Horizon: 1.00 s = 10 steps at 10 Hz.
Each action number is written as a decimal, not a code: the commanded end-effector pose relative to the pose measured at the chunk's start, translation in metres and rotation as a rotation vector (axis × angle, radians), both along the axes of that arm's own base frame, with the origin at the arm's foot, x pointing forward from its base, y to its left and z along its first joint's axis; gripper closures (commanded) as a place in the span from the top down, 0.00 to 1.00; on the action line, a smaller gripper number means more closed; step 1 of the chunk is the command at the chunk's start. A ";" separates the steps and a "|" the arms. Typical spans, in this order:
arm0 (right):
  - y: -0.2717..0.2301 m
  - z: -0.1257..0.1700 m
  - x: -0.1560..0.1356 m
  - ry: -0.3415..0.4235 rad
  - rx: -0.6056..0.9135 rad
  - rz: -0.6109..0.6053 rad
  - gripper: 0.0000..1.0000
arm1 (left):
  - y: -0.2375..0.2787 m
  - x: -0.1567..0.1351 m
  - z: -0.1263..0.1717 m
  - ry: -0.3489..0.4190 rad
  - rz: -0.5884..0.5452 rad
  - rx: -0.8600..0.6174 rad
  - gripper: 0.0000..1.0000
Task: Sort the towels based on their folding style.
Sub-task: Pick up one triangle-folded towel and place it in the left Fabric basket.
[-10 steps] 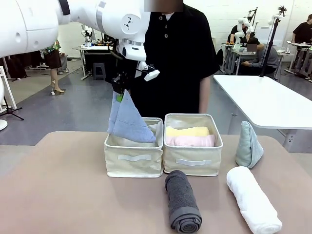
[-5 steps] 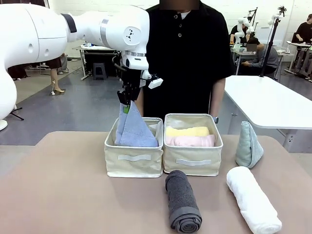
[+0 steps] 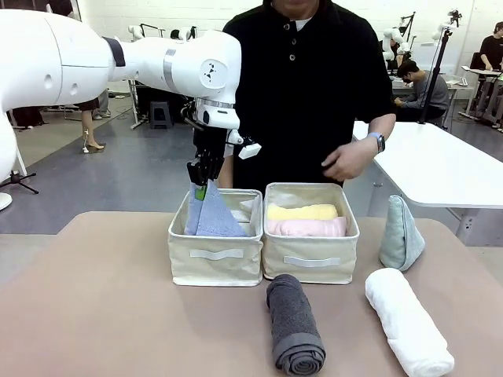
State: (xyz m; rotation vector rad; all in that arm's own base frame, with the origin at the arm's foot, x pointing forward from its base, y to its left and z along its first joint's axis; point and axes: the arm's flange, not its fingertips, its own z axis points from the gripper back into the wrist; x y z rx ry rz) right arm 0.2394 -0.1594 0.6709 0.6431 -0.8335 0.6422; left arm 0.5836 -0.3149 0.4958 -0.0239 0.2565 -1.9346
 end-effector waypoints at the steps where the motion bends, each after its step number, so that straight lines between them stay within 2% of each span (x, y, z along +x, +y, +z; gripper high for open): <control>1: 0.000 0.000 0.002 0.008 0.000 0.001 1.00 | 0.011 -0.025 -0.006 -0.029 0.089 0.024 0.16; 3: 0.000 0.000 0.002 0.008 0.000 0.001 1.00 | 0.024 -0.029 -0.009 -0.057 0.152 -0.048 0.16; 5: 0.000 0.000 0.002 0.008 0.000 0.001 1.00 | 0.032 -0.031 -0.020 -0.044 0.175 -0.074 0.16; 8: 0.000 0.000 0.002 0.008 0.000 0.001 1.00 | 0.036 -0.021 -0.046 0.088 0.177 -0.126 0.16; 10: 0.000 0.000 0.002 0.008 0.000 0.001 1.00 | 0.035 -0.017 -0.055 0.134 0.176 -0.124 0.16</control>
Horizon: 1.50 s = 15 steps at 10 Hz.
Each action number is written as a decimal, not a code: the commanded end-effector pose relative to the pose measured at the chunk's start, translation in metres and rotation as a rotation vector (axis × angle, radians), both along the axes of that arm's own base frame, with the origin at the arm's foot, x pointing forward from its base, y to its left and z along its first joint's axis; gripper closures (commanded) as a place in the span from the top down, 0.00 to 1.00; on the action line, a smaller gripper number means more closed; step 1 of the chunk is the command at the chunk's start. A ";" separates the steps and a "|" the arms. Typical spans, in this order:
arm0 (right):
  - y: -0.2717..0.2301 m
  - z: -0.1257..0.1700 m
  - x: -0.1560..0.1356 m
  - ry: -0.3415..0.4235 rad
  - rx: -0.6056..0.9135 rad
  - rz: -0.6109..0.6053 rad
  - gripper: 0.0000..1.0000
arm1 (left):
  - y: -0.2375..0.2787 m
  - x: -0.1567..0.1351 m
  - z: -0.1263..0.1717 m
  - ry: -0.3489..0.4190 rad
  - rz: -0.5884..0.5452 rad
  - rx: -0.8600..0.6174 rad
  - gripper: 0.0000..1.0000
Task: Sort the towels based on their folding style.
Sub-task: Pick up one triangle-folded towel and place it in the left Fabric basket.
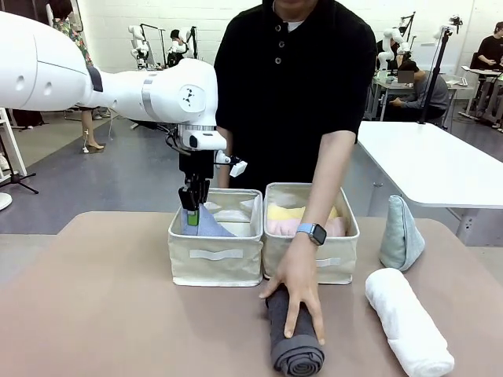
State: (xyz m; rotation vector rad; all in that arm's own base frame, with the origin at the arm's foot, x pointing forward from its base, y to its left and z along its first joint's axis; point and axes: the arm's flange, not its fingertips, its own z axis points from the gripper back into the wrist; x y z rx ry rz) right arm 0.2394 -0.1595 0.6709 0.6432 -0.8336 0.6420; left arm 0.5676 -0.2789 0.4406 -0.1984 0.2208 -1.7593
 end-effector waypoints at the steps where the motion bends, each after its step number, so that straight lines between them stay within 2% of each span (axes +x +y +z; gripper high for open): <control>1: 0.000 0.000 0.002 0.008 0.000 0.001 1.00 | -0.003 -0.001 -0.004 0.057 -0.017 -0.031 0.16; 2: 0.000 0.000 0.002 0.008 0.000 0.001 1.00 | -0.002 -0.001 -0.004 0.061 -0.018 -0.030 0.16; 3: 0.000 0.000 0.002 0.008 0.000 0.001 1.00 | 0.000 -0.001 -0.004 0.066 -0.013 -0.029 0.76; 4: 0.000 0.000 0.002 0.008 0.000 0.001 1.00 | 0.000 -0.001 -0.004 0.070 -0.013 -0.030 0.76; 5: 0.000 0.000 0.002 0.008 0.000 0.001 1.00 | 0.000 -0.002 -0.003 0.069 -0.012 -0.032 1.00; 6: 0.000 0.000 0.002 0.008 0.000 0.001 1.00 | 0.001 -0.001 -0.001 0.065 -0.012 -0.034 0.79; 7: 0.000 0.000 0.002 0.008 0.000 0.001 1.00 | 0.001 -0.002 -0.002 0.062 -0.011 -0.035 1.00; 12: 0.000 0.000 0.002 0.008 0.000 0.001 1.00 | 0.002 -0.002 0.001 0.052 -0.014 -0.040 1.00; 13: 0.000 0.000 0.002 0.008 0.000 0.001 1.00 | 0.006 -0.001 0.009 0.034 -0.006 -0.056 1.00; 15: 0.000 0.000 0.002 0.008 0.000 0.001 1.00 | 0.037 -0.008 0.066 -0.123 0.049 -0.125 1.00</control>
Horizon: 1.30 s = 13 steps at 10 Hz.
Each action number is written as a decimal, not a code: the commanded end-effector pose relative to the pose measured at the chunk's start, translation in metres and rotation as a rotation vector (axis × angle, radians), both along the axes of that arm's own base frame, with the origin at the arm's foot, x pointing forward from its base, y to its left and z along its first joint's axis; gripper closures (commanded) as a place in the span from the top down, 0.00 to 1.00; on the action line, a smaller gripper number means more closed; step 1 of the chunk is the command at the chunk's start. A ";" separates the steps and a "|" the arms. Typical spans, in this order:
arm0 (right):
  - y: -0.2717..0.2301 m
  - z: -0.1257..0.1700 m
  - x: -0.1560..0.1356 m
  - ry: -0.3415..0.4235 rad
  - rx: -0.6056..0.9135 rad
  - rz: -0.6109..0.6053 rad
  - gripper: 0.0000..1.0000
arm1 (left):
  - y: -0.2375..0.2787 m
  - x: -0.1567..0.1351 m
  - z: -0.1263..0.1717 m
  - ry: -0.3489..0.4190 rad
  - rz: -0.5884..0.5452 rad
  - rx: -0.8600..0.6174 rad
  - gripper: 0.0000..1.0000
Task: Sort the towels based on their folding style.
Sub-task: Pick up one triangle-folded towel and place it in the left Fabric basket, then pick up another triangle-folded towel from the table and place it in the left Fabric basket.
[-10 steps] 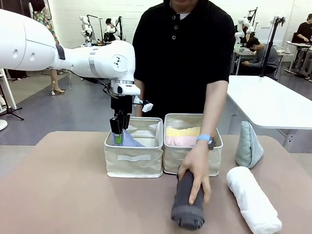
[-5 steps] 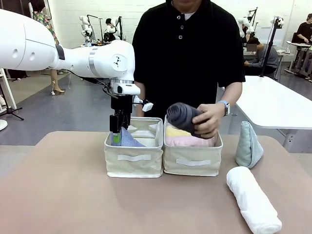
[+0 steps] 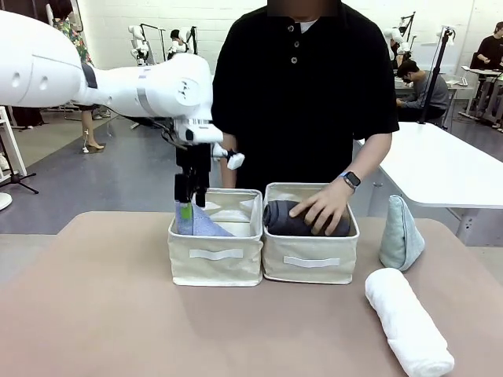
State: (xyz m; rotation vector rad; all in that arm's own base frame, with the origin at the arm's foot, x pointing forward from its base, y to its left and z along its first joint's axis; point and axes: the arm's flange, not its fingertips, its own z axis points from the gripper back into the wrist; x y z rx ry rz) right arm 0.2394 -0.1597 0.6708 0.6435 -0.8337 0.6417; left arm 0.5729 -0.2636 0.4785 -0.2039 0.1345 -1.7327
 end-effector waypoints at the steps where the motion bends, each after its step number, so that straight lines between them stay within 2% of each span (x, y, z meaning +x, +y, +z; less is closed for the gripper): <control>1: 0.001 0.000 0.002 0.008 -0.001 0.001 1.00 | 0.051 -0.026 0.072 -0.188 0.052 -0.071 1.00; 2: 0.001 0.000 0.002 0.008 -0.001 0.001 1.00 | 0.091 -0.046 0.115 -0.296 0.133 -0.105 1.00; 3: 0.001 0.000 0.002 0.008 -0.001 0.001 1.00 | 0.139 -0.070 0.147 -0.337 0.208 -0.151 1.00; 4: 0.001 0.000 0.002 0.008 -0.001 0.001 1.00 | 0.179 -0.093 0.159 -0.337 0.246 -0.226 1.00; 7: 0.001 0.000 0.002 0.008 -0.001 0.001 1.00 | 0.223 -0.122 0.151 -0.304 0.298 -0.244 1.00; 10: 0.001 0.000 0.002 0.008 -0.001 0.001 1.00 | 0.226 -0.118 0.138 -0.241 0.313 -0.247 1.00; 13: 0.001 0.000 0.002 0.008 -0.001 0.001 1.00 | 0.238 -0.124 0.145 -0.259 0.322 -0.240 1.00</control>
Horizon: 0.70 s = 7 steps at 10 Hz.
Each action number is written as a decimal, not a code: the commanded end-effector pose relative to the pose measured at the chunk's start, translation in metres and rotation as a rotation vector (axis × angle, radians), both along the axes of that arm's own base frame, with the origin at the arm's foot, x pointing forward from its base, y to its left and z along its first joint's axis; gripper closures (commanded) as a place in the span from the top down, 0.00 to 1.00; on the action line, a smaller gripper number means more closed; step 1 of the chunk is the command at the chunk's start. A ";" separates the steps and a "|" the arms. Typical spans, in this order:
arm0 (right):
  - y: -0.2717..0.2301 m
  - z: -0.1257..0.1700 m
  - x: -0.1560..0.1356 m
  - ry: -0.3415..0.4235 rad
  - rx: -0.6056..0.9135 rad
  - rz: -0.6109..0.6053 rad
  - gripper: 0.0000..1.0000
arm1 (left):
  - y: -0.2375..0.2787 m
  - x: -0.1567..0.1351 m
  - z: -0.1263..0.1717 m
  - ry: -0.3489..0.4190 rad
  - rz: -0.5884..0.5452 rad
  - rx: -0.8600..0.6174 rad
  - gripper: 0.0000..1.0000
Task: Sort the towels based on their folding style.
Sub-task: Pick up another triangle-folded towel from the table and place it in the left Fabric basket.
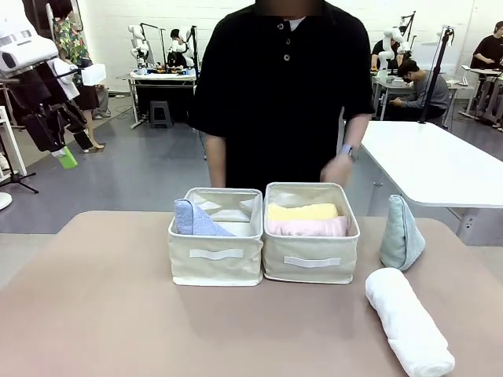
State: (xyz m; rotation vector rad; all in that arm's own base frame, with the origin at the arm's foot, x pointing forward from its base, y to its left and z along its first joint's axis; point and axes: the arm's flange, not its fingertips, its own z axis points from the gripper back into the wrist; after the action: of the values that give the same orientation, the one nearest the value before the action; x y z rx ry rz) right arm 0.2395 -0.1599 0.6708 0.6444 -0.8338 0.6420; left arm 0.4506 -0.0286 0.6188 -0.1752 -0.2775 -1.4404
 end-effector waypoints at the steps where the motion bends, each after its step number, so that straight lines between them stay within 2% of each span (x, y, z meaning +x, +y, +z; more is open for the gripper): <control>1: 0.001 0.000 0.002 0.008 -0.002 0.001 1.00 | 0.003 -0.002 0.004 -0.010 0.007 0.003 1.00; 5: 0.001 0.000 0.002 0.008 -0.002 0.001 1.00 | 0.003 -0.001 0.003 -0.007 0.006 -0.002 1.00; 6: 0.001 0.000 0.002 0.008 -0.002 0.001 1.00 | 0.033 0.004 0.014 -0.017 0.021 -0.184 1.00; 7: 0.001 0.000 0.002 0.008 -0.002 0.001 1.00 | 0.058 -0.004 0.017 -0.071 0.061 -0.282 1.00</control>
State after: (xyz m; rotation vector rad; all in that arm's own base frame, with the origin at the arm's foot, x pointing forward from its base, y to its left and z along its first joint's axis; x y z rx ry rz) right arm 0.2395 -0.1600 0.6708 0.6445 -0.8339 0.6418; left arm 0.4505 0.0037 0.6311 -0.2643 -0.4074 -1.3707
